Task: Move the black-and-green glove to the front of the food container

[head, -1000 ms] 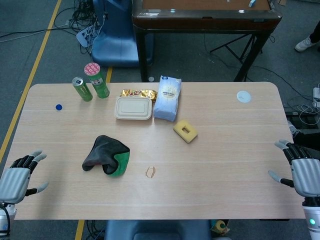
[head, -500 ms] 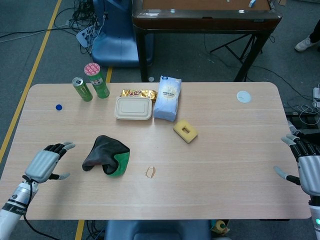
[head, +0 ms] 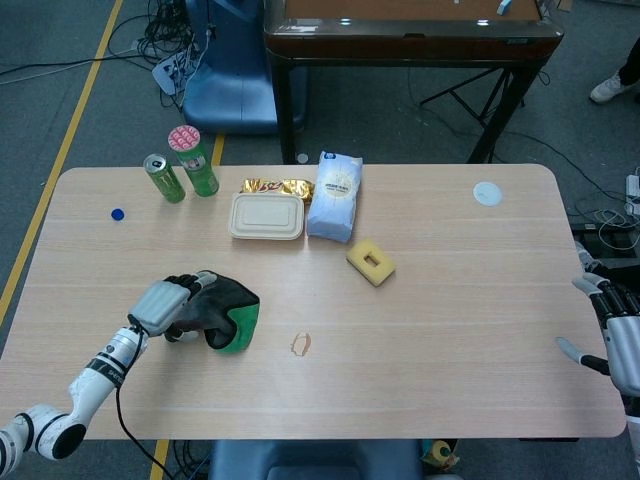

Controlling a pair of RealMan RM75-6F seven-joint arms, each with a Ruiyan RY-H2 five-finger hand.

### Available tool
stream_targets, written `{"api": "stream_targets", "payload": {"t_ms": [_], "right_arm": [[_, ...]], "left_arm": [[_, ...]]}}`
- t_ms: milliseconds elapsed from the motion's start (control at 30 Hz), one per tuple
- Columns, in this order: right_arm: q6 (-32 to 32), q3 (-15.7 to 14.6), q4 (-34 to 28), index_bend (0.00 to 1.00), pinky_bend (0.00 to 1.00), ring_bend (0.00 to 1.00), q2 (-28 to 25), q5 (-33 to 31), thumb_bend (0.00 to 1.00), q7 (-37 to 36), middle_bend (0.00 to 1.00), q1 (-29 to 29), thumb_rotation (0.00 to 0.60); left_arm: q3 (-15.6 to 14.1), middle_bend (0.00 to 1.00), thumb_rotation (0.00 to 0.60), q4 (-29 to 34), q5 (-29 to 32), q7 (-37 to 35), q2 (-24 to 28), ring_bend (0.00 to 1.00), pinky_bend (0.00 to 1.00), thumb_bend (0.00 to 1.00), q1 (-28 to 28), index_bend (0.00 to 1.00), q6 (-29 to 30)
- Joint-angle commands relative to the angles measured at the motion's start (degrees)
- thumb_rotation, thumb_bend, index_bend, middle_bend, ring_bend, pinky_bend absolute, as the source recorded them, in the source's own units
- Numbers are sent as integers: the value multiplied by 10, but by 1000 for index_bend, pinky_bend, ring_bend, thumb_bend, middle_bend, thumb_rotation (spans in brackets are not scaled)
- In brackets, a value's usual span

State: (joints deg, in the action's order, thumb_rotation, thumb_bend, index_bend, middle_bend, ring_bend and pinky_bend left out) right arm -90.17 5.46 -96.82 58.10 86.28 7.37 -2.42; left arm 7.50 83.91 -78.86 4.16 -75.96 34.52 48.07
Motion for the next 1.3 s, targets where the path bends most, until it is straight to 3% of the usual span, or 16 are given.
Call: {"api": "stream_targets", "payload": {"t_ms": [33,133,400,533,767,867,900,1000,1133,1300], "right_arm": [[2,-2,4,244,288,228,1,-2,99,-5,231,1,600],[2,-3,7,244,288,228,1,-3,100,-12,233,4,600],[3,-6,17,244,288,228,-1,-8,99,-32,249,10,600],[6,-6,21,244,288,228,-2,-8,99,-41,249,10,600],[11,-7,25,244,288,228,-3,-9,99,-52,254,10,600],[11,-7,25,244,288,228,-4,-9,99,-54,254,10,600],[11,-7,25,244,288,228,-4,-8,100,-55,255,10,600],[11,-7,24,244,287,228,-5,-7,99,-56,258,10,600],[9,-7,22,244,287,228,-6,-7,99,-56,262,11,600],[5,-7,20,244,288,228,-5,-6,99,-56,268,14,600]], "left_arm": [[3,118,600,-20,25,24,-32,153,227,114,22,97,-22],[3,103,592,-32,42,42,-55,137,227,114,33,88,-31],[3,55,406,-47,142,147,-102,73,215,114,58,50,-43],[-3,34,381,-53,185,197,-118,46,215,114,64,43,-31],[-17,18,381,-59,249,266,-135,32,215,114,71,43,-11],[-21,18,468,-57,258,275,-138,44,218,114,72,68,-5],[-22,18,523,-57,260,274,-139,56,229,114,73,99,-5],[-21,31,595,-65,252,256,-147,121,337,114,71,218,0],[-19,176,600,-90,224,209,-162,284,580,114,66,386,0],[-15,391,600,-115,185,148,-169,484,786,117,63,531,-3]]}}
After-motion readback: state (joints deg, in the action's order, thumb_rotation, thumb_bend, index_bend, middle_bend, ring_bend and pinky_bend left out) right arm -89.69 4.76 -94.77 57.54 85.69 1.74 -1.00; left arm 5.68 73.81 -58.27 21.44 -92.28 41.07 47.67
